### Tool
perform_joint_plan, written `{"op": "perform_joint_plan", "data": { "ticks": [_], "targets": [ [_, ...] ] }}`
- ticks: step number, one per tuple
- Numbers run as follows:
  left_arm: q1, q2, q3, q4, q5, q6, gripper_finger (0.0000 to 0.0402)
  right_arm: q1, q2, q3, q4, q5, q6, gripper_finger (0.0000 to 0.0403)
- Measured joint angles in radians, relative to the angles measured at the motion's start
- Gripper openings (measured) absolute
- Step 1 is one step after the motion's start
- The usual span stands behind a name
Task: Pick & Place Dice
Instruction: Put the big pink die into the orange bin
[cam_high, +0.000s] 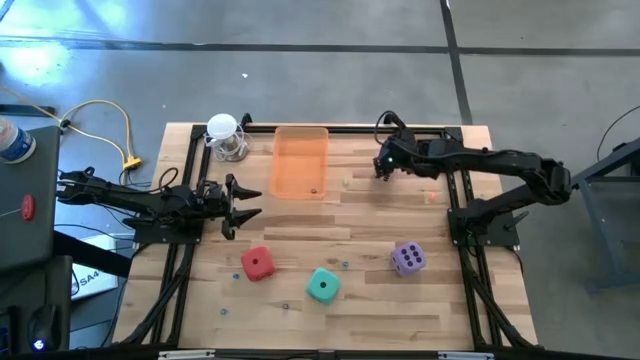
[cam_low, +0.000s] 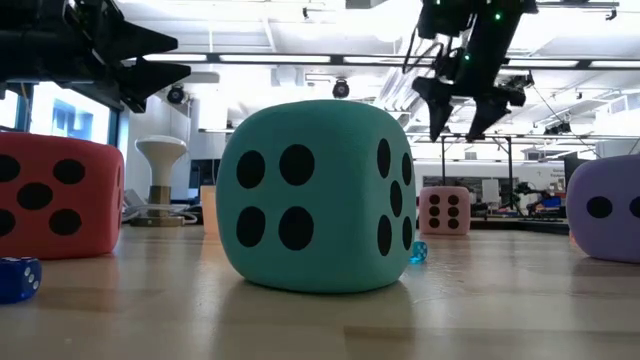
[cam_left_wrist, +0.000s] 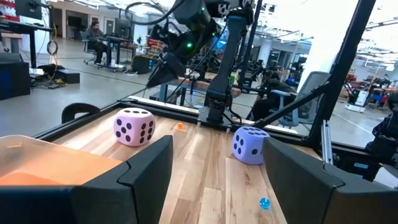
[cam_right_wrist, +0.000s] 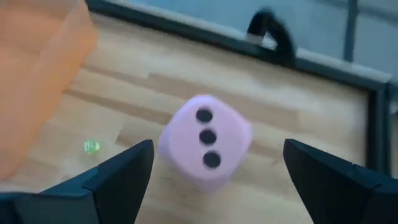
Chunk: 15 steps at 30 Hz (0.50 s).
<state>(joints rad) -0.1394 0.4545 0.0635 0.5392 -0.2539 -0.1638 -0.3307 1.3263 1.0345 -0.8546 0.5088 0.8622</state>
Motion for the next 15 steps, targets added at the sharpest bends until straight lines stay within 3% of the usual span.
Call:
{"op": "perform_joint_plan", "data": {
  "ticks": [8,15],
  "targets": [
    [0.0,0.0,0.0,0.0,0.0,0.0,0.024,-0.049,0.008,-0.083,0.09,-0.017,0.151,0.0349],
    [0.0,0.0,0.0,0.0,0.0,0.0,0.024,-0.063,0.008,-0.139,0.191,-0.017,0.097,0.0349]
  ]
}}
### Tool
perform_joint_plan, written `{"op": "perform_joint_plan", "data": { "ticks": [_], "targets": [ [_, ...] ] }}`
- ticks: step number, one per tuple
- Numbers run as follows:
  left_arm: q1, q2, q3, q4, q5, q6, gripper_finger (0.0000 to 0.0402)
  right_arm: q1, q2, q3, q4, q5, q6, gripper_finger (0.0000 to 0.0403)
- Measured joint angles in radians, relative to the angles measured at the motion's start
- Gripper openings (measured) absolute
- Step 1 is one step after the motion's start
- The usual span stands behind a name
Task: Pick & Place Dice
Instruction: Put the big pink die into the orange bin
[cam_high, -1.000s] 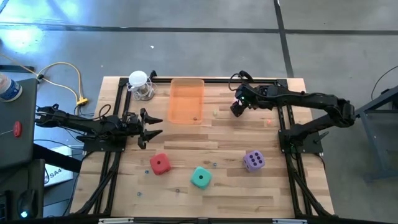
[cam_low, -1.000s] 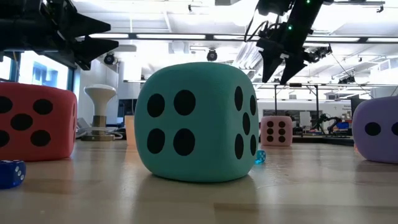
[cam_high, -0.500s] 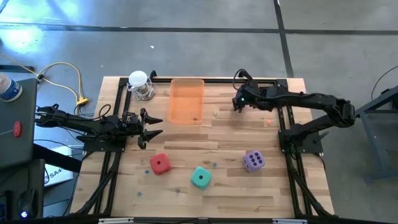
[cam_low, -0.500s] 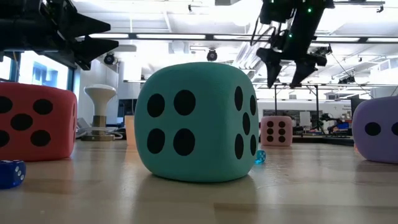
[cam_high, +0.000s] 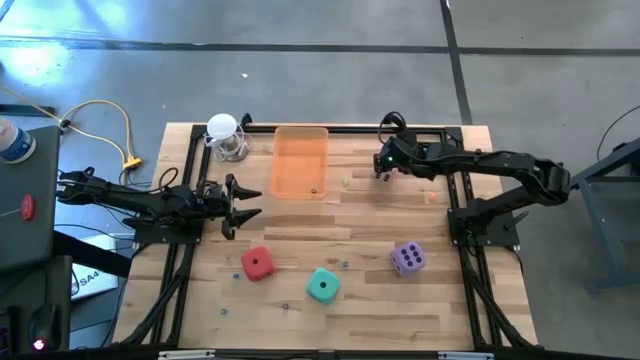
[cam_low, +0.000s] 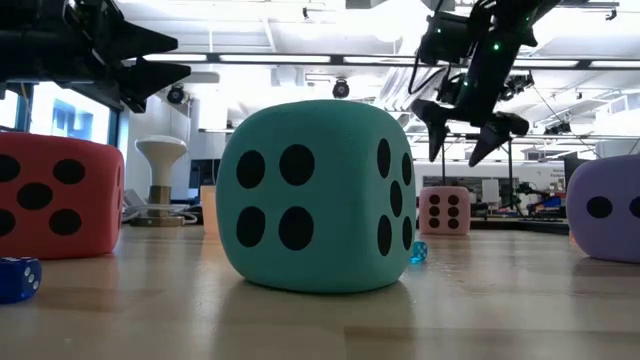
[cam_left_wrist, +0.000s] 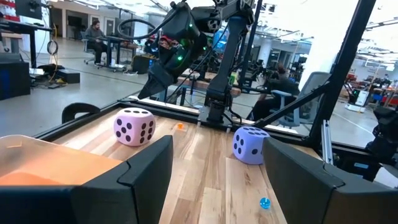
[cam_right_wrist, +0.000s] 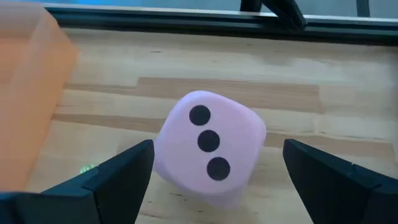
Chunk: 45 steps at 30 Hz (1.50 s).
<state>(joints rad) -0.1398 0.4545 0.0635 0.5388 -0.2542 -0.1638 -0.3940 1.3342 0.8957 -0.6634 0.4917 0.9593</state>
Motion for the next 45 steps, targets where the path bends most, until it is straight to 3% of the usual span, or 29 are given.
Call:
{"op": "perform_joint_plan", "data": {
  "ticks": [11,18,25,38,45],
  "targets": [
    [0.0,0.0,0.0,0.0,0.0,0.0,0.024,0.001,0.0,0.001,0.077,-0.041,-0.16,0.035],
    [0.0,0.0,0.0,0.0,0.0,0.0,0.024,0.001,0.0,0.001,0.077,-0.056,-0.194,0.0393],
    [0.0,0.0,0.0,-0.002,0.0,-0.024,0.024,0.001,0.0,0.001,0.077,-0.057,-0.197,0.0398],
    [0.0,0.0,0.0,-0.002,0.0,-0.027,0.024,0.013,0.0,0.001,0.116,-0.05,-0.169,0.0398],
    [0.0,0.0,0.0,-0.002,0.0,-0.027,0.024,0.017,0.0,0.001,0.071,-0.048,0.032,0.039]
  ]
}}
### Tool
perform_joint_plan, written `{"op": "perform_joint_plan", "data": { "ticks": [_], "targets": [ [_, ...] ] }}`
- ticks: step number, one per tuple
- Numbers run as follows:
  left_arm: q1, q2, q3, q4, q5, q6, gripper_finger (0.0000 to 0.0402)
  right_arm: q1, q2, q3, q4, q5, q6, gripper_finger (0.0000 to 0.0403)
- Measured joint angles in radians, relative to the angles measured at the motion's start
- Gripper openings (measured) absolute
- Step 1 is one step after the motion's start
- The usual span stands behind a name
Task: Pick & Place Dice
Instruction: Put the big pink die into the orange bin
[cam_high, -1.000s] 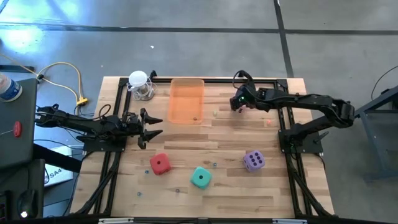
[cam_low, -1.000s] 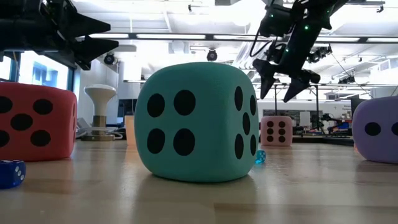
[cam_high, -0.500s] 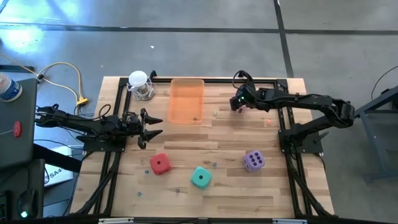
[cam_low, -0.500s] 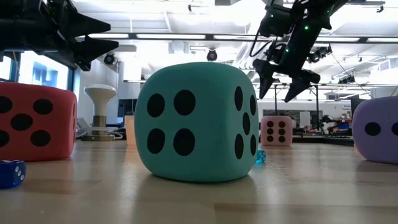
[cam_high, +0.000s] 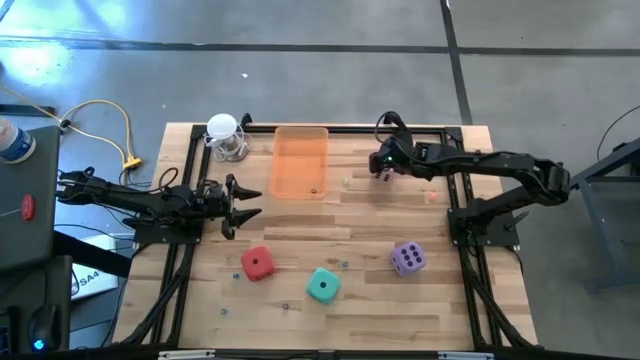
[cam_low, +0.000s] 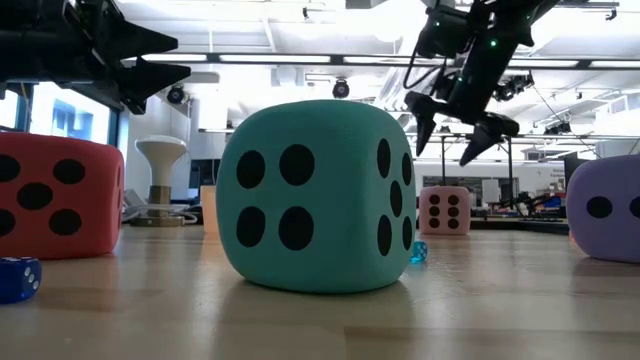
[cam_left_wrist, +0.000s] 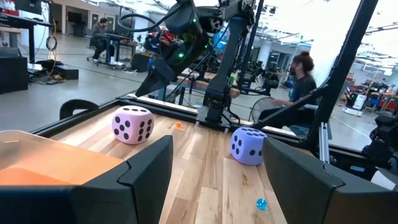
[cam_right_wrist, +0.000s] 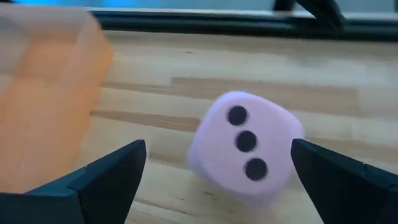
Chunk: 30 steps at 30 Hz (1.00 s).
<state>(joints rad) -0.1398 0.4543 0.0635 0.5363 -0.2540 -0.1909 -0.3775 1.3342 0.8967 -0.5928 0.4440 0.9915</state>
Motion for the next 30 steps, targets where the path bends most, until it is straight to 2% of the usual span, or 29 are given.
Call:
{"op": "perform_joint_plan", "data": {
  "ticks": [4,12,16,23,30],
  "targets": [
    [0.0,0.0,0.0,-0.001,0.017,0.0,0.024,0.007,0.029,0.001,-0.008,0.052,0.049,0.0381],
    [-0.001,0.0,0.0,0.002,0.02,0.0,0.024,0.011,0.168,0.001,0.066,0.058,0.102,0.0364],
    [-0.001,0.0,0.0,0.002,0.022,0.0,0.024,0.001,0.199,0.004,0.068,0.08,0.133,0.0354],
    [-0.001,0.0,0.0,0.002,0.023,0.0,0.024,0.005,0.191,0.001,0.07,0.088,0.132,0.0337],
    [-0.001,0.0,0.0,0.002,0.023,0.0,0.024,0.005,0.13,-0.001,0.102,0.066,0.058,0.0321]
  ]
}}
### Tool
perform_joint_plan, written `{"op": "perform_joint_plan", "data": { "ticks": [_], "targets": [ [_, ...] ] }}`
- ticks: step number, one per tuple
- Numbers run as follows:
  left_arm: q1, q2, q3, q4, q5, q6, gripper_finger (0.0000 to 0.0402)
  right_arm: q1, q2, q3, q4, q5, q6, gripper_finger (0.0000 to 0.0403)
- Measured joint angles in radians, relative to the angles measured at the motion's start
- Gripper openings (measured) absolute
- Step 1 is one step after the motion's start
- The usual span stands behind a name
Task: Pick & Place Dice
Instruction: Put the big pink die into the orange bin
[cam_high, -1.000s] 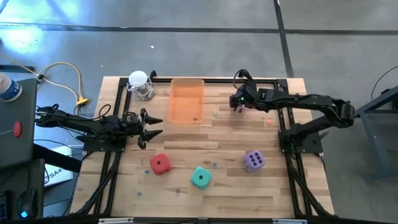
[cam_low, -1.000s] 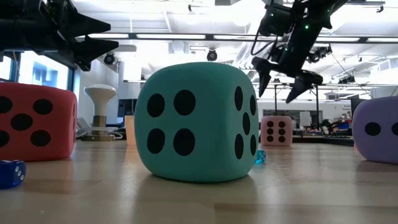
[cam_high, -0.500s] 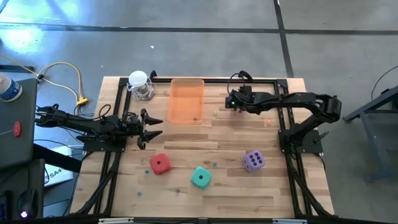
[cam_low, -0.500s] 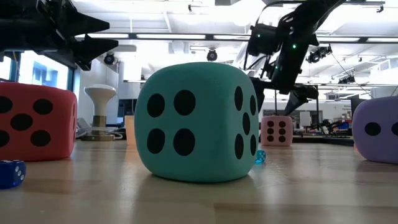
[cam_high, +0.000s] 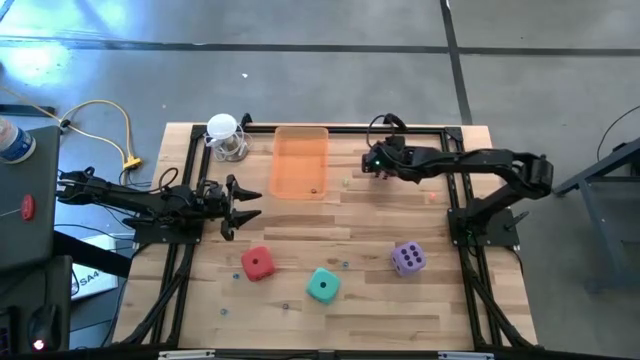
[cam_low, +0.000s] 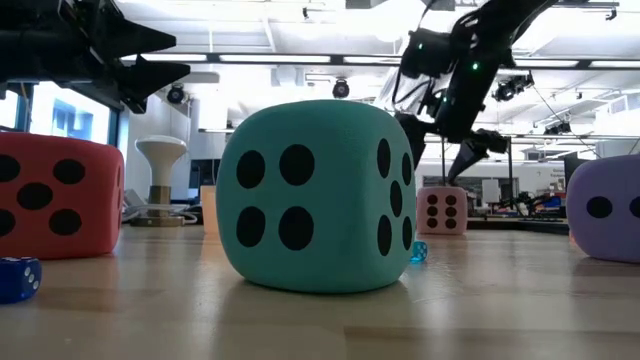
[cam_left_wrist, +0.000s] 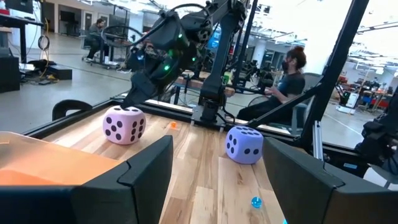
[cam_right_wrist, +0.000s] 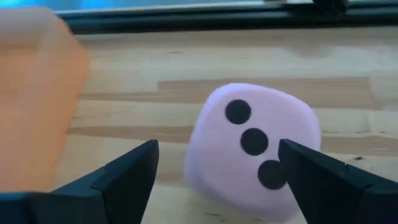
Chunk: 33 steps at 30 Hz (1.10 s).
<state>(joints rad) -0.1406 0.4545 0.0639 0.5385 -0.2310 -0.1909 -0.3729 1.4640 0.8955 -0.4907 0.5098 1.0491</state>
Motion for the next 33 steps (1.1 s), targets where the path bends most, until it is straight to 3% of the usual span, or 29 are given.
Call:
{"op": "perform_joint_plan", "data": {
  "ticks": [11,33],
  "targets": [
    [0.0,0.0,0.0,-0.002,0.0,0.0,0.024,-0.002,-0.03,0.0,-0.135,-0.018,0.004,0.031],
    [0.0,0.0,0.0,-0.007,0.0,0.0,0.024,0.013,-0.03,0.001,-0.042,0.019,-0.044,0.031]
  ]
}}
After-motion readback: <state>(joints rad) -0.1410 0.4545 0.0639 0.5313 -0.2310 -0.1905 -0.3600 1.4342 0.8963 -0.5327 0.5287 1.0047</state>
